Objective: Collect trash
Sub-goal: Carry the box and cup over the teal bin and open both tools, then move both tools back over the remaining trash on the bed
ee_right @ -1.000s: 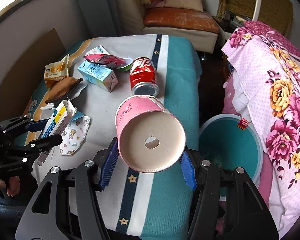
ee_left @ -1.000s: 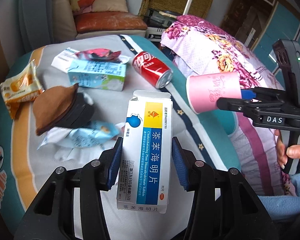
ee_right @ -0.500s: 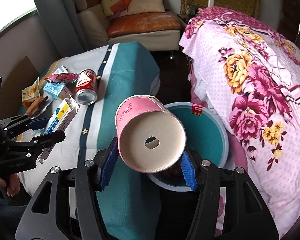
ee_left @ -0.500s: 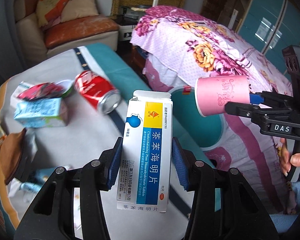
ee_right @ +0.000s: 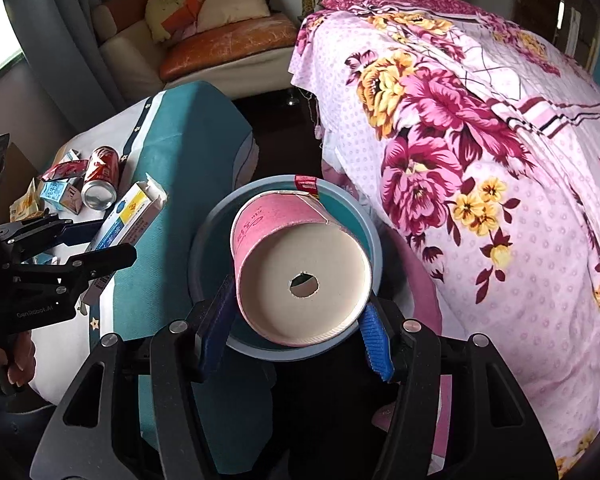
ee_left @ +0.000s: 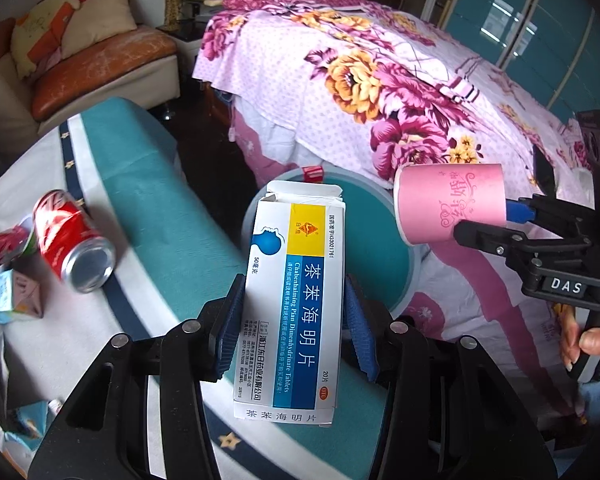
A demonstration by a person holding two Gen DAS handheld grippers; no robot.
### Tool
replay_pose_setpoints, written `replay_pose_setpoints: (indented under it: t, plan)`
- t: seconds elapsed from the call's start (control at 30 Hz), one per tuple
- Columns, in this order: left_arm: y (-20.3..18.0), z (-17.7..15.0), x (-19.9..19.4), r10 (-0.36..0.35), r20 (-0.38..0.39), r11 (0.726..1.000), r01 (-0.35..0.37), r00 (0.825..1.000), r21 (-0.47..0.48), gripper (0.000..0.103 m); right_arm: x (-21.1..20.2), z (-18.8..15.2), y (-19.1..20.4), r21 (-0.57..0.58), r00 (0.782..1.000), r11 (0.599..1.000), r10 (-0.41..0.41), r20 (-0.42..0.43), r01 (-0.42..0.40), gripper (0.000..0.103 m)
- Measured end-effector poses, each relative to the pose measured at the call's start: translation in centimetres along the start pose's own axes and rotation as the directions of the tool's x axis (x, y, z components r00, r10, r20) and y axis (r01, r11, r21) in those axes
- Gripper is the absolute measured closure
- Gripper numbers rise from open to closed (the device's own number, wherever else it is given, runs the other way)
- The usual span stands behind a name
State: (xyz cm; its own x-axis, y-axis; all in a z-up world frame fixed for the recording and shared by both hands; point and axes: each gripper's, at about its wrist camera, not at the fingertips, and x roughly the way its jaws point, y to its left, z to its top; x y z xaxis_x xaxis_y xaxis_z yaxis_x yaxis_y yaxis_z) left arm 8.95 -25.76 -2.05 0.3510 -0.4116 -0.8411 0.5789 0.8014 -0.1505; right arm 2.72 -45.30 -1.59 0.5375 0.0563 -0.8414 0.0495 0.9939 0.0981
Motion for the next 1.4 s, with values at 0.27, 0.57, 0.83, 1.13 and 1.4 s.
replay_pose_setpoints:
  t: [0.27, 0.57, 0.83, 1.13, 1.4]
  plan:
    - [-1.7, 2.2, 3.4, -0.007, -0.035, 1.0, 0.008, 0.999, 0.021, 0.052, 1.0, -0.4, -2.3, 0.031, 1.0, 0.999, -0.01, -0.029, 0.011, 0.048]
    - [-0.3, 2.0, 4.1, 0.055, -0.028, 0.998, -0.056, 0.998, -0.014, 0.019, 2.5, -0.1, -2.2, 0.027, 0.998, 1.0, -0.003, -0.056, 0.004, 0.048]
    - [2.1, 0.5, 3.7, 0.065, -0.04, 0.995, -0.067, 0.997, -0.069, 0.018, 3.5, 0.4, -0.7, 0.019, 0.996, 1.0, 0.003, -0.086, -0.001, 0.031]
    - [4.2, -1.3, 1.8, 0.061, -0.035, 0.991, -0.065, 0.998, -0.121, 0.018, 3.7, 0.8, 1.5, 0.009, 0.994, 1.0, 0.008, -0.11, -0.007, 0.027]
    - [6.9, -4.0, -1.4, 0.096, -0.017, 0.982, -0.098, 0.995, -0.163, 0.018, 3.4, 1.1, 5.7, -0.046, 0.992, 0.998, 0.029, -0.119, -0.035, 0.026]
